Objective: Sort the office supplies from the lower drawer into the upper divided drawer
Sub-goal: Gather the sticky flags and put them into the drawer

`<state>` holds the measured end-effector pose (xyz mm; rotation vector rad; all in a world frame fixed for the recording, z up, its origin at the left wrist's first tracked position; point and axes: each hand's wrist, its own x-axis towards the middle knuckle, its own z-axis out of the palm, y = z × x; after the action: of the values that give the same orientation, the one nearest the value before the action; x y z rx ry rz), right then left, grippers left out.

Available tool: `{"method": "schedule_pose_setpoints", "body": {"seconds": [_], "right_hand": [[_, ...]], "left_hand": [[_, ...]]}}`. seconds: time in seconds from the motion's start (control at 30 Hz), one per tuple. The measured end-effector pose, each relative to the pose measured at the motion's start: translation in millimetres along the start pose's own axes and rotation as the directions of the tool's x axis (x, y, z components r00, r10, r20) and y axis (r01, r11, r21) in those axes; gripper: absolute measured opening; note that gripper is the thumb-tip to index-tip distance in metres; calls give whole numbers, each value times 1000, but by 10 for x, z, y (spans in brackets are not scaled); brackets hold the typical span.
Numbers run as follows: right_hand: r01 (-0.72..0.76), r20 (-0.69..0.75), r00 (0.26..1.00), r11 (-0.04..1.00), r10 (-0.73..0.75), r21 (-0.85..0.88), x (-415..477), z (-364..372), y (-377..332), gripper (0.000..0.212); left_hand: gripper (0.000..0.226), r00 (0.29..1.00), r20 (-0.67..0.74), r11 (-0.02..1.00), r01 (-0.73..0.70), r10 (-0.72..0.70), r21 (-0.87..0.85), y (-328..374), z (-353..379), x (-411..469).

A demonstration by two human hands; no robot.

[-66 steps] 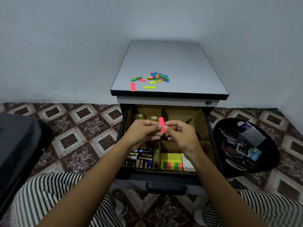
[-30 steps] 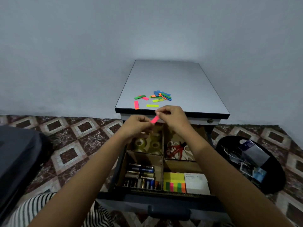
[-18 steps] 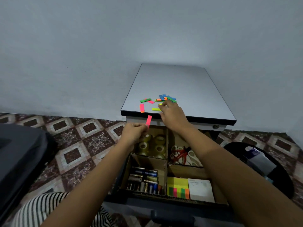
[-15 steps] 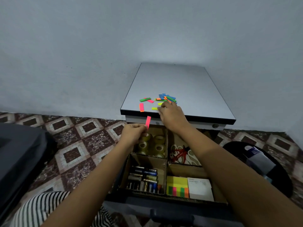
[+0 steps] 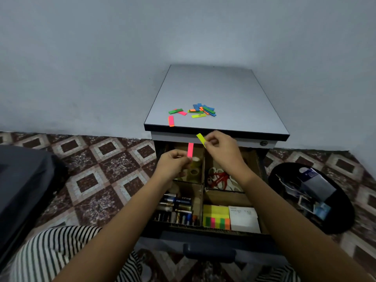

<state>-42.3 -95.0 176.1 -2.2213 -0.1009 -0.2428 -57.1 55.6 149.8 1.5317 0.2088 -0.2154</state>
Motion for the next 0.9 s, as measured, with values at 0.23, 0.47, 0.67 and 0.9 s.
{"method": "schedule_pose_setpoints", "body": {"seconds": [0.23,0.47,0.67,0.9], "right_hand": [[-456,270,890,736,369,500,-738,-44,375,6],[-510,263,856,643,445,572,-1063,14,562,8],[-491,205,855,615,477,617,-1147,84,589,9],[-486,229,870,682,436,546,-1167,39,633,15]], "left_hand": [[14,981,163,990,86,-104,113,-364,263,-300],[13,981,172,978,56,-92,201,-472,380,-404],[14,965,242,964,36,-102,263,-496,425,-467],[12,950,296,913,-30,-100,407,-450,432,-476]]}}
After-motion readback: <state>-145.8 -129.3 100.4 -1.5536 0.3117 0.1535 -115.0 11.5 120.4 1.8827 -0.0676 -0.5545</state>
